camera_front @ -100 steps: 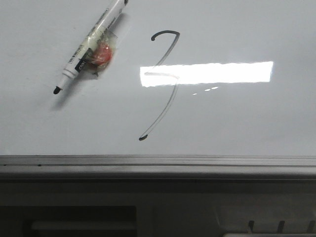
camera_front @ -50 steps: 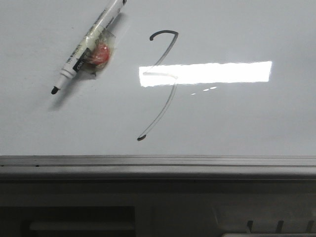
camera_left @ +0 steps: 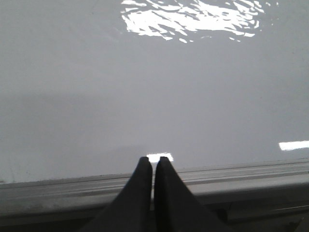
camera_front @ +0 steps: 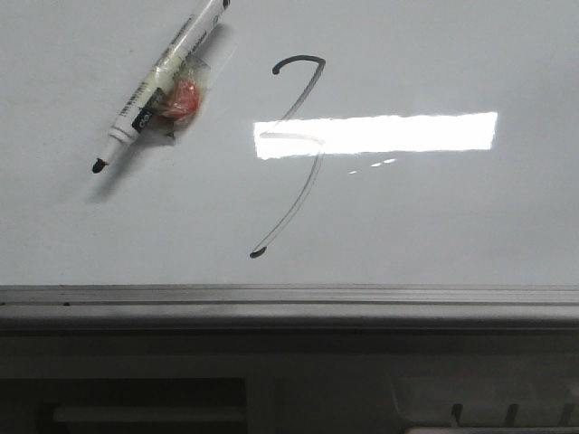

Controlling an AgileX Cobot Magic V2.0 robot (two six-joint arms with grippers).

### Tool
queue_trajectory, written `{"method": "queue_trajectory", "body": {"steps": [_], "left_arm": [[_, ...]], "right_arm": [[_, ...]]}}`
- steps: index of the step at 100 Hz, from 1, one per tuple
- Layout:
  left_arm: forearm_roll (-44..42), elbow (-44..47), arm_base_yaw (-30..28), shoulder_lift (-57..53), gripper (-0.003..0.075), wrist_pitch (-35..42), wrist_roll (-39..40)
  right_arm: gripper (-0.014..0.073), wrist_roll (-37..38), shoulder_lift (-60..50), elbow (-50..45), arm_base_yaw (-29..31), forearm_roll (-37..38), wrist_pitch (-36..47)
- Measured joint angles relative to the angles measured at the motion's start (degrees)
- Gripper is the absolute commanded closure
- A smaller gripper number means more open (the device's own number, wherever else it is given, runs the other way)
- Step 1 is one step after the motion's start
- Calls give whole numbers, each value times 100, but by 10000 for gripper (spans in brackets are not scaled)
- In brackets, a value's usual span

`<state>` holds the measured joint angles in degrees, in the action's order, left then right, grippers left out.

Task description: Write number 3 on whiteboard

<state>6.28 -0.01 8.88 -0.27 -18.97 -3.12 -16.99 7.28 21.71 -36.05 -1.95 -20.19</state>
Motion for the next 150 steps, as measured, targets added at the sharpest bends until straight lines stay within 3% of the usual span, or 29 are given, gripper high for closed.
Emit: {"method": "queue_trajectory", "body": {"steps": [24, 36, 46, 55, 67, 79, 91, 109, 150], "left_arm": [[0, 0, 0, 0, 741, 0, 0], [0, 0, 0, 0, 741, 0, 0], [0, 0, 0, 0, 741, 0, 0], [0, 0, 0, 0, 741, 0, 0], [0, 0, 0, 0, 741, 0, 0], [0, 0, 0, 0, 741, 0, 0], [0, 0, 0, 0, 741, 0, 0], [0, 0, 0, 0, 741, 0, 0], [0, 0, 0, 0, 741, 0, 0]], "right_arm": [[655, 0, -11, 0, 25, 28, -100], [655, 140, -11, -156, 61, 539, -257], [655, 1515, -11, -633, 370, 1252, -30], [655, 2744, -11, -1241, 1007, 1712, 294], [655, 3313, -11, -1944, 2038, 1846, 936], [655, 3442, -44, -2222, 2887, 1817, 1162], [655, 3475, -228, -2222, 3235, 1764, 973], [655, 3475, -711, -2211, 3306, 1731, 156], [655, 3299, -788, -2211, 3306, 1731, 121]]}}
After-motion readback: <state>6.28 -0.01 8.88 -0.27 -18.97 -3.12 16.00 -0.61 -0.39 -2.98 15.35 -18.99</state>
